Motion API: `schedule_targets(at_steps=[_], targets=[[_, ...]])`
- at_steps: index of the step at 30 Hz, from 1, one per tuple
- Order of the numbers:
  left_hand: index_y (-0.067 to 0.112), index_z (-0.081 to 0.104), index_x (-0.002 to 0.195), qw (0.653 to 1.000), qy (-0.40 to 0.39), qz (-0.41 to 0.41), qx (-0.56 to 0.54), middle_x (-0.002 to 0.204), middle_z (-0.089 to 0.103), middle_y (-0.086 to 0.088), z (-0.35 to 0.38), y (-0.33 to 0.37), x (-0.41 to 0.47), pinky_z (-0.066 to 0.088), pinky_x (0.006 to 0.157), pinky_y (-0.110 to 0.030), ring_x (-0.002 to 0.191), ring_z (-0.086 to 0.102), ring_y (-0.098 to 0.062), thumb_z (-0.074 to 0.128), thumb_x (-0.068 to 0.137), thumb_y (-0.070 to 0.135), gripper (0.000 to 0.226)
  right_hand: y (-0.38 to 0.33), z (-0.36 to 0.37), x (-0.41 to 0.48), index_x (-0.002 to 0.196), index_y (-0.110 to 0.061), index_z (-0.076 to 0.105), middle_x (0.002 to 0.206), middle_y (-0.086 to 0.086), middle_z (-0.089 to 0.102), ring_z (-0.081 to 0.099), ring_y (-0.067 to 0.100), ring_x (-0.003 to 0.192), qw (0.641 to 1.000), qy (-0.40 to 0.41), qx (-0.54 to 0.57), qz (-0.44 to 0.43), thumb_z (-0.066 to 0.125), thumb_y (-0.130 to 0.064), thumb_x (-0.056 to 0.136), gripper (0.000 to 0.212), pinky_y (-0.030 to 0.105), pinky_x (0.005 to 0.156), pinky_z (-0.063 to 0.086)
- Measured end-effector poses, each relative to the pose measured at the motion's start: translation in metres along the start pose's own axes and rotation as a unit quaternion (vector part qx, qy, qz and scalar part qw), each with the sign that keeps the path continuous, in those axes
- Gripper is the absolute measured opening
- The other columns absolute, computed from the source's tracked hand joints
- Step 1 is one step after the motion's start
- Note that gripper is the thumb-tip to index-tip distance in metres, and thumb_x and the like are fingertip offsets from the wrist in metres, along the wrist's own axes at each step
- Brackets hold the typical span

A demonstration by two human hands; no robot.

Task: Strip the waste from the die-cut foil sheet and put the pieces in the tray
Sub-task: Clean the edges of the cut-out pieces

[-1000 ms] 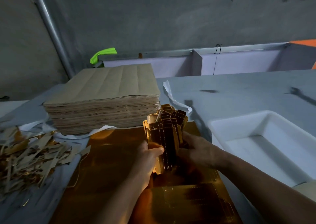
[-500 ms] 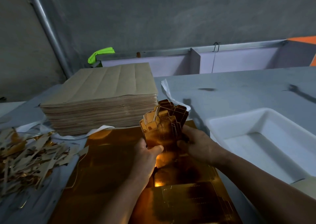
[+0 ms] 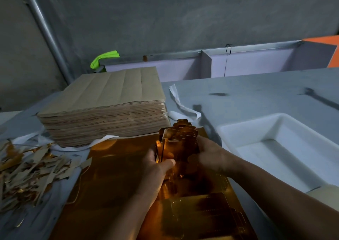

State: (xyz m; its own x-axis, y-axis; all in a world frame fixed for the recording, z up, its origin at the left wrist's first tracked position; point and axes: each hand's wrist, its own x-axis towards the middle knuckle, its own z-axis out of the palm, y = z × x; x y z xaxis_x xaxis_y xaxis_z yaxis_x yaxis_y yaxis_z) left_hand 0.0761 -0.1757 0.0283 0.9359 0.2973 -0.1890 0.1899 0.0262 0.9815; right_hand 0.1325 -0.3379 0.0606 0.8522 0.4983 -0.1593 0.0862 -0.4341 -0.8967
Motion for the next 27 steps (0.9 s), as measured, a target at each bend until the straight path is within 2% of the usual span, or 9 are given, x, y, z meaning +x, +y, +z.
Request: schedule_targets(at_steps=[3, 6, 11, 13, 16, 19, 21, 23, 27], targets=[[0.012, 0.063, 0.099, 1.000, -0.007, 0.010, -0.004, 0.090, 0.073, -0.006, 0.000, 0.000, -0.001, 0.053, 0.075, -0.038, 0.090, 0.070, -0.027, 0.069, 0.081, 0.002, 0.022, -0.001, 0.001, -0.001, 0.124, -0.037, 0.053, 0.113, -0.004, 0.067, 0.064, 0.017, 0.108, 1.000, -0.012, 0.009, -0.003, 0.068, -0.008, 0.086, 0.050, 0.045, 0.095, 0.054], [0.014, 0.064, 0.100, 1.000, -0.012, 0.025, -0.002, 0.091, 0.073, -0.008, -0.001, 0.000, -0.003, 0.054, 0.074, -0.037, 0.087, 0.070, -0.026, 0.070, 0.081, 0.002, 0.023, -0.002, 0.000, -0.002, 0.130, -0.043, 0.048, 0.115, -0.008, 0.067, 0.064, 0.014, 0.109, 0.999, -0.013, 0.027, -0.016, 0.065, -0.005, 0.086, 0.061, 0.043, 0.095, 0.055], [0.015, 0.063, 0.102, 0.999, -0.029, 0.038, -0.002, 0.092, 0.069, -0.010, -0.002, 0.000, -0.008, 0.051, 0.072, -0.036, 0.088, 0.068, -0.027, 0.067, 0.062, 0.025, 0.041, -0.003, 0.001, -0.005, 0.130, -0.041, 0.049, 0.114, -0.007, 0.068, 0.065, 0.014, 0.107, 0.999, -0.009, 0.041, -0.029, 0.068, -0.006, 0.085, 0.060, 0.044, 0.097, 0.054], [0.014, 0.060, 0.101, 0.999, -0.032, 0.038, 0.005, 0.091, 0.066, -0.012, -0.002, -0.001, -0.009, 0.050, 0.072, -0.037, 0.087, 0.065, -0.028, 0.063, 0.060, 0.025, 0.042, -0.003, 0.000, -0.005, 0.130, -0.041, 0.048, 0.115, -0.006, 0.067, 0.063, 0.016, 0.109, 0.999, -0.010, 0.036, -0.031, 0.065, -0.004, 0.086, 0.060, 0.046, 0.098, 0.052], [0.012, 0.058, 0.103, 0.998, -0.031, 0.041, 0.020, 0.095, 0.062, -0.014, 0.000, -0.003, -0.009, 0.049, 0.087, -0.052, 0.095, 0.060, -0.036, 0.060, 0.060, 0.024, 0.045, -0.001, 0.000, -0.004, 0.127, -0.043, 0.050, 0.111, -0.008, 0.067, 0.063, 0.014, 0.108, 0.999, -0.009, 0.031, -0.036, 0.065, -0.004, 0.087, 0.057, 0.043, 0.096, 0.053], [0.013, 0.057, 0.105, 0.998, -0.024, 0.049, 0.025, 0.090, 0.060, -0.010, 0.000, -0.004, -0.009, 0.049, 0.084, -0.049, 0.087, 0.059, -0.032, 0.063, 0.074, 0.014, 0.032, 0.001, 0.000, -0.003, 0.118, -0.045, 0.056, 0.107, -0.010, 0.068, 0.064, 0.012, 0.105, 0.999, -0.004, 0.012, -0.035, 0.062, -0.004, 0.090, 0.050, 0.038, 0.091, 0.055], [0.010, 0.051, 0.126, 0.998, -0.018, 0.049, 0.033, 0.105, 0.061, -0.016, 0.001, -0.006, -0.008, 0.051, 0.089, -0.049, 0.100, 0.060, -0.033, 0.059, 0.085, -0.001, 0.043, 0.002, 0.000, -0.003, 0.119, -0.044, 0.057, 0.110, -0.013, 0.067, 0.062, 0.009, 0.108, 0.999, 0.015, 0.005, -0.034, 0.057, 0.000, 0.091, 0.051, 0.036, 0.094, 0.054], [0.008, 0.036, 0.143, 0.998, -0.006, 0.044, 0.049, 0.132, 0.051, -0.026, 0.003, -0.007, -0.006, 0.043, 0.102, -0.061, 0.123, 0.050, -0.044, 0.057, 0.087, -0.004, 0.061, 0.003, 0.000, -0.002, 0.121, -0.040, 0.057, 0.112, -0.014, 0.066, 0.061, 0.007, 0.110, 0.999, 0.033, 0.012, -0.038, 0.055, 0.001, 0.093, 0.050, 0.034, 0.093, 0.054], [0.008, 0.030, 0.148, 0.998, 0.014, 0.053, 0.043, 0.145, 0.041, -0.024, 0.008, -0.009, -0.006, 0.038, 0.107, -0.061, 0.132, 0.041, -0.042, 0.059, 0.087, -0.003, 0.069, 0.003, -0.001, -0.001, 0.113, -0.040, 0.057, 0.098, -0.015, 0.067, 0.065, 0.005, 0.095, 0.998, 0.046, 0.013, -0.037, 0.057, 0.000, 0.092, 0.046, 0.022, 0.073, 0.053]])
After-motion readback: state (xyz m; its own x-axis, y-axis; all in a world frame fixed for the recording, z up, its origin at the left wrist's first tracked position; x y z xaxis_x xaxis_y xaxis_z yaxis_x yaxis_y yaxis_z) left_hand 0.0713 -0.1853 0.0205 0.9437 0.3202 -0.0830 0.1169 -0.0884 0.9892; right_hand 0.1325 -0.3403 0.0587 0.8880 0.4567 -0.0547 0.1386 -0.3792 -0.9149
